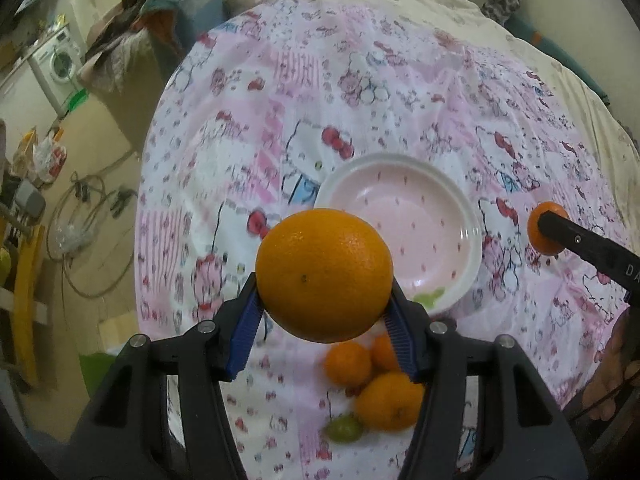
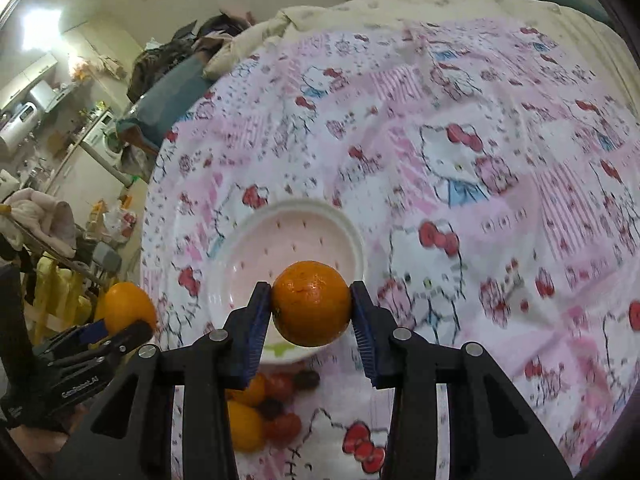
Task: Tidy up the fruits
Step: 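Lift the large orange with the left tool while the right tool grasps a small orange, then lower the small orange onto the white plate and open the right tool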
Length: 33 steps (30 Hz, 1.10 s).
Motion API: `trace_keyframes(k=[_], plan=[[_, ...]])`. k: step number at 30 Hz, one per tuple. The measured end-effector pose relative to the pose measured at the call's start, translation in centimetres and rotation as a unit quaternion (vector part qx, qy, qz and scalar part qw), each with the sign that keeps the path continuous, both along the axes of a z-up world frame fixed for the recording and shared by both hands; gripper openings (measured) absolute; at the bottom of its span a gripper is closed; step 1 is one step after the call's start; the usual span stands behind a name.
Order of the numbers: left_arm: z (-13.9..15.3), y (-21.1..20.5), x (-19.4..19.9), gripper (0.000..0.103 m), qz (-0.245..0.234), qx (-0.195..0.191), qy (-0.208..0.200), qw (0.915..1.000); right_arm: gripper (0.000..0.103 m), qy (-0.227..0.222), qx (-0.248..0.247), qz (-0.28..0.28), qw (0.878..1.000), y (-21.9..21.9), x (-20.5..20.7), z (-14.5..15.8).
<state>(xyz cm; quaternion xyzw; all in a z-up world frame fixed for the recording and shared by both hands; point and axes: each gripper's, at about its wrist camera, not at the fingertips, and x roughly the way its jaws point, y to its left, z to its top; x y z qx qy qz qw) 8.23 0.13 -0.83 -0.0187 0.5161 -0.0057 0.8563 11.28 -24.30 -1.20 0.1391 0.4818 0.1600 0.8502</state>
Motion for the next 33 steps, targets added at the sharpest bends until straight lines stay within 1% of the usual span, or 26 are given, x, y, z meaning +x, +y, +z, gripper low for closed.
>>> trace_keyframes(k=[3, 8, 16, 20, 23, 25, 26, 28, 31, 33], plan=[[0.0, -0.5, 1.5, 0.054, -0.012, 0.014, -0.009, 0.9998, 0.042, 0.002, 0.006, 0.006, 1.000, 0.1, 1.5, -0.2], [-0.7, -0.7, 3.8, 0.054, -0.021, 0.019, -0.009, 0.9996, 0.042, 0.015, 0.011, 0.018, 1.000, 0.8, 3.9, -1.4], [-2.1, -0.1, 5.9, 0.054, -0.007, -0.005, 0.009, 0.9999, 0.042, 0.041, 0.011, 0.036, 0.998, 2.8, 7.9, -4.0], [-2.2, 0.9, 6.4, 0.054, 0.012, -0.025, 0.017, 0.9995, 0.042, 0.057, 0.006, 0.053, 0.997, 4.2, 9.8, -5.8], [-2.2, 1.6, 6.5, 0.054, 0.018, -0.025, 0.016, 0.9994, 0.042, 0.070, -0.004, 0.066, 0.995, 5.5, 11.1, -7.5], [-2.2, 2.1, 6.6, 0.054, 0.020, -0.025, 0.016, 0.9994, 0.042, 0.077, -0.003, 0.076, 0.994, 6.2, 11.5, -8.3], [-2.2, 2.3, 6.6, 0.054, 0.023, -0.024, 0.015, 0.9993, 0.042, 0.079, -0.014, 0.080, 0.994, 6.7, 11.7, -8.9], [-2.3, 2.8, 6.7, 0.054, 0.030, -0.023, 0.016, 0.9992, 0.042, 0.089, -0.019, 0.079, 0.993, 6.9, 12.0, -9.8], [-2.7, 3.3, 6.9, 0.054, 0.038, -0.031, 0.026, 0.9985, 0.044, 0.115, -0.017, 0.073, 0.991, 6.7, 12.6, -11.5], [-2.9, 3.4, 6.9, 0.054, 0.039, -0.037, 0.032, 0.9980, 0.043, 0.117, -0.006, 0.072, 0.990, 6.4, 12.8, -11.8]])
